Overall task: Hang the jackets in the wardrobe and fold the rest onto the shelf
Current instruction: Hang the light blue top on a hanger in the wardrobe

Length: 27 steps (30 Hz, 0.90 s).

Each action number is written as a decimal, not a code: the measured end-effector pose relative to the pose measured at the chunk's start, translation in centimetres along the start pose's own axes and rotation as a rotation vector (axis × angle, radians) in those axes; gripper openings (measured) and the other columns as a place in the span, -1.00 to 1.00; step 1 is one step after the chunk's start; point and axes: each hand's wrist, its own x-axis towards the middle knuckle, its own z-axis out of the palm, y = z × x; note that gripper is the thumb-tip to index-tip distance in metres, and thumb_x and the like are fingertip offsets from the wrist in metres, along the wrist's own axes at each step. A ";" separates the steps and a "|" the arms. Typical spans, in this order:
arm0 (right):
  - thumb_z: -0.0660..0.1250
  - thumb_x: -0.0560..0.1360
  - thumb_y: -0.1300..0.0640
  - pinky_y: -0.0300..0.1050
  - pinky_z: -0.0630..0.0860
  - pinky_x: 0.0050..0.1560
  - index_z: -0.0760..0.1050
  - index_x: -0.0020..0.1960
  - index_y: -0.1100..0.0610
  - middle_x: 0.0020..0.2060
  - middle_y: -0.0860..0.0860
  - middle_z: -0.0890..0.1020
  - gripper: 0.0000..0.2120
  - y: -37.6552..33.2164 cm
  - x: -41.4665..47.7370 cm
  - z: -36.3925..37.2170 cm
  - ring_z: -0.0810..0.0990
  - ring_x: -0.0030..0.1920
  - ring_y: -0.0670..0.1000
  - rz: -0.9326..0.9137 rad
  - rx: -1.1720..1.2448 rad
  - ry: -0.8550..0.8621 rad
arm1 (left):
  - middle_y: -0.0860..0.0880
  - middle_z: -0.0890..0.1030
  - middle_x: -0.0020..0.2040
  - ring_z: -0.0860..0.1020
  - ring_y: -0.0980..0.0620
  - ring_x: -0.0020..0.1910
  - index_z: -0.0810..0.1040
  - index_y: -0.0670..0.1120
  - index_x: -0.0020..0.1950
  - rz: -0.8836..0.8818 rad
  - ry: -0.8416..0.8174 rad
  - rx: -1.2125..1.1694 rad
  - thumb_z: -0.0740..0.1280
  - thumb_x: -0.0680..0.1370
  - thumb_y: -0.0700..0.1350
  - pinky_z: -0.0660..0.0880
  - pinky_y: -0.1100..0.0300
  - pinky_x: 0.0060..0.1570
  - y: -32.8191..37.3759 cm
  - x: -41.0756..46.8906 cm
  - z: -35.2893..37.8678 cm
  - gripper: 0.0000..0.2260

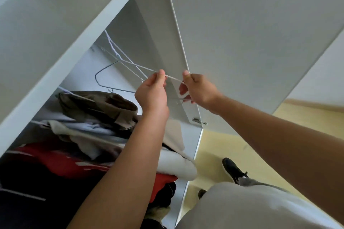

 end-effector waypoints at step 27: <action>-0.07 0.68 -0.23 -0.02 0.54 -0.16 0.41 -0.31 0.11 -0.46 0.01 0.62 -0.41 26.3 -33.0 -43.6 0.68 -0.20 0.17 0.286 -0.184 0.570 | -0.18 0.71 -0.23 0.54 0.05 -0.49 0.50 -0.09 -0.11 -0.492 -0.510 -0.163 0.15 0.71 0.05 0.49 0.32 -0.45 -10.3 -38.0 27.3 -0.69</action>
